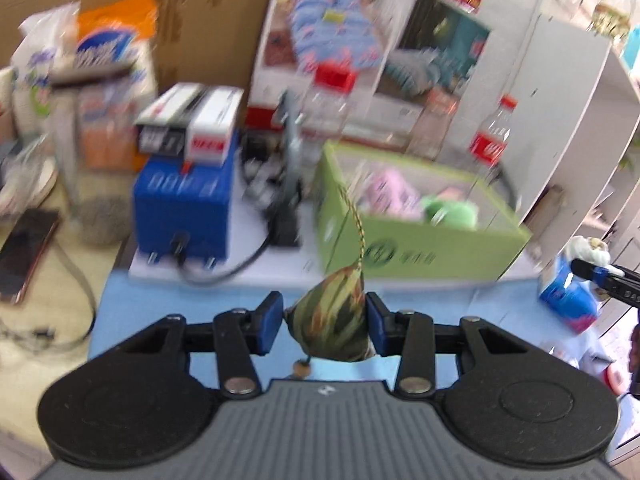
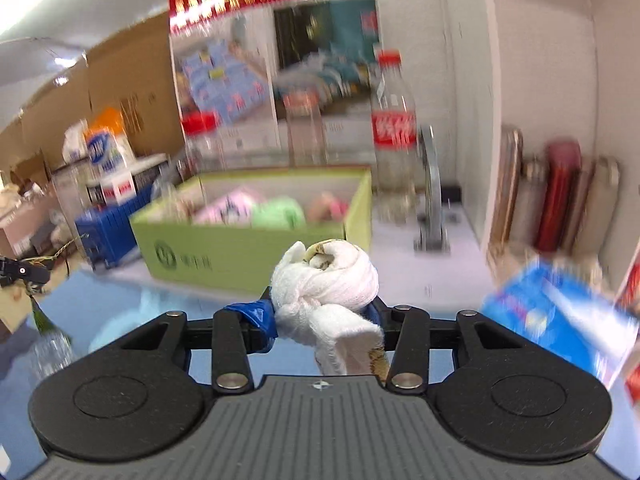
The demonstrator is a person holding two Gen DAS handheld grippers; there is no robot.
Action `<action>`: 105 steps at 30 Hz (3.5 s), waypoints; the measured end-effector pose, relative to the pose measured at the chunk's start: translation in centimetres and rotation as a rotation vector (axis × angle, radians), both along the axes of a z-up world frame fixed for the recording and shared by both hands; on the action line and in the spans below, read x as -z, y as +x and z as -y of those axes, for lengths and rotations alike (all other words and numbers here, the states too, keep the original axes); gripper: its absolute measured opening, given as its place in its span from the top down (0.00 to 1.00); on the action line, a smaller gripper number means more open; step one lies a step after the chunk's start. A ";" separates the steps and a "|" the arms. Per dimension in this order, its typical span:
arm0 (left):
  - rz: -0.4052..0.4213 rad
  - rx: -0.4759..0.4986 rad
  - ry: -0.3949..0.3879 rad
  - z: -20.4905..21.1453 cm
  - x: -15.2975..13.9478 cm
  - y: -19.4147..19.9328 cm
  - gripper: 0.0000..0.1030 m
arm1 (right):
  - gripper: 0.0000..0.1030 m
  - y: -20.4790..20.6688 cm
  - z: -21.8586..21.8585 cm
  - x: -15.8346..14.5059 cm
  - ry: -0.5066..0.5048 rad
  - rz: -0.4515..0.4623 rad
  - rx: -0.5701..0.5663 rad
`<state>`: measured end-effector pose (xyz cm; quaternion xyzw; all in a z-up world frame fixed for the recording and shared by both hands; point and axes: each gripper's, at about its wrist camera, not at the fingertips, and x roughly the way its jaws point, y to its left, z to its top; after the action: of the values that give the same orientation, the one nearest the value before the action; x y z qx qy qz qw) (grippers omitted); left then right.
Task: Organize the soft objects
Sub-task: 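Lift the sachet and towel and carry both toward the lime-green box, then lower both items into the box and open both grippers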
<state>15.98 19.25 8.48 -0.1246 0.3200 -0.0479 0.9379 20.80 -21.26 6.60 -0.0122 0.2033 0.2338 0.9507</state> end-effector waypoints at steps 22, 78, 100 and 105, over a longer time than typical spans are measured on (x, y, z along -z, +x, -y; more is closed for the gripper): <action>-0.144 0.108 0.141 1.9 7.5 8.3 0.29 | 0.72 3.9 -2.2 4.1 -0.021 -0.063 -0.089; 0.013 0.113 0.101 7.1 -0.3 19.1 0.65 | 0.71 15.8 -10.9 -0.1 -0.171 -0.080 -0.113; 0.000 0.050 0.159 8.2 1.9 20.5 0.37 | 0.58 15.9 -11.7 0.5 -0.152 -0.048 -0.020; 0.041 0.049 0.179 8.8 0.0 17.8 0.36 | 0.54 13.7 -10.8 -0.8 -0.137 -0.015 0.004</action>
<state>33.81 10.48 8.45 -0.0312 0.3068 -0.0446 0.9502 34.54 -10.48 7.43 -0.0753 0.2262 0.2175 0.9465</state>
